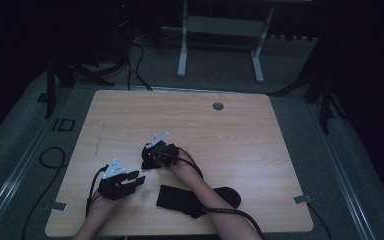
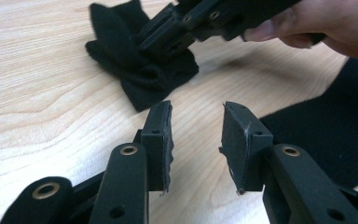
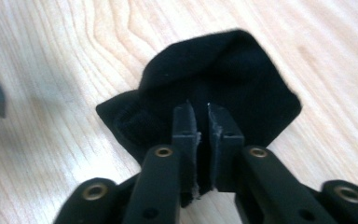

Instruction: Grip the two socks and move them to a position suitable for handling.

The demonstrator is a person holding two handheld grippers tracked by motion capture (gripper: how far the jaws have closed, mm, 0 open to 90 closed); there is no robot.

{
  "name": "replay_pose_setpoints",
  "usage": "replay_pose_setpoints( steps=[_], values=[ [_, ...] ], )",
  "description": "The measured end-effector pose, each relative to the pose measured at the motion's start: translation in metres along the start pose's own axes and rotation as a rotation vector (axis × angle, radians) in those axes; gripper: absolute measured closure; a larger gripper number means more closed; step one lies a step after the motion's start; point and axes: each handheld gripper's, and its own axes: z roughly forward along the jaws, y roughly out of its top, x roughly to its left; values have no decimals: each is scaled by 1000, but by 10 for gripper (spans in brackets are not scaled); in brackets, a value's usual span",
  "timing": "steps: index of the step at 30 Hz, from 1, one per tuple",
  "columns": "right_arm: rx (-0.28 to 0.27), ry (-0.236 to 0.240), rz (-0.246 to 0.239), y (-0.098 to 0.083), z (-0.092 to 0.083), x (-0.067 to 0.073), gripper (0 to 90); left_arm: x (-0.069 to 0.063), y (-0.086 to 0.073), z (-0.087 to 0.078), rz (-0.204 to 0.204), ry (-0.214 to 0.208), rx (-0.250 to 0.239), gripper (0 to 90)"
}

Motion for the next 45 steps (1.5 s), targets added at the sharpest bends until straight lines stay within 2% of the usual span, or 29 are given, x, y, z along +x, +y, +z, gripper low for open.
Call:
replay_pose_setpoints(
  steps=[3,6,8,9,10,12,17,20,21,22,23,24,25,26,28,30,35,36,41,44,45],
  values=[
    [-6,24,5,-3,-8,-1,845,1,3,4,8,21,9,631],
    [-36,31,15,-6,-22,-2,847,1,8,11,2,16,17,579],
    [-45,36,20,-7,-25,-3,847,0,10,14,0,6,17,557],
    [-60,39,28,-8,-30,-4,846,-5,15,21,15,-2,29,557],
    [-81,39,36,-10,-39,-5,846,-6,16,24,16,-12,26,495],
    [-94,42,45,-13,-44,-6,846,-10,20,30,15,-37,9,489],
    [-104,48,57,-19,-50,-9,846,-14,30,42,31,-39,18,491],
    [-110,52,55,-22,-54,-10,846,-15,37,48,36,-40,22,517],
    [-115,53,59,-22,-56,-11,846,-16,39,49,43,-40,21,558],
    [-119,60,63,-23,-59,-11,846,-17,41,50,53,-42,11,626],
    [-126,51,59,-23,-61,-12,846,-18,44,51,66,-41,15,646],
    [-129,48,59,-23,-64,-13,846,-20,47,52,88,-38,15,748],
    [-134,46,60,-23,-66,-14,846,-22,49,52,96,-18,8,801],
    [-138,40,63,-24,-69,-16,846,-23,51,52,94,-19,13,864],
    [-151,41,73,-27,-76,-21,845,-26,56,51,108,-21,13,876],
    [-164,38,80,-30,-81,-25,844,-26,59,50,99,-34,4,880],
    [-208,63,112,-41,-97,-32,841,-33,68,47,128,-44,-6,883],
    [-214,64,112,-43,-100,-33,840,-36,70,47,143,-36,-2,884],
    [-247,65,113,-51,-115,-36,841,-42,78,46,154,-45,-4,884],
    [-265,61,114,-54,-124,-38,853,-43,81,44,160,-33,5,885],
    [-271,46,119,-56,-127,-40,864,-42,80,45,164,-16,11,885]
  ],
)
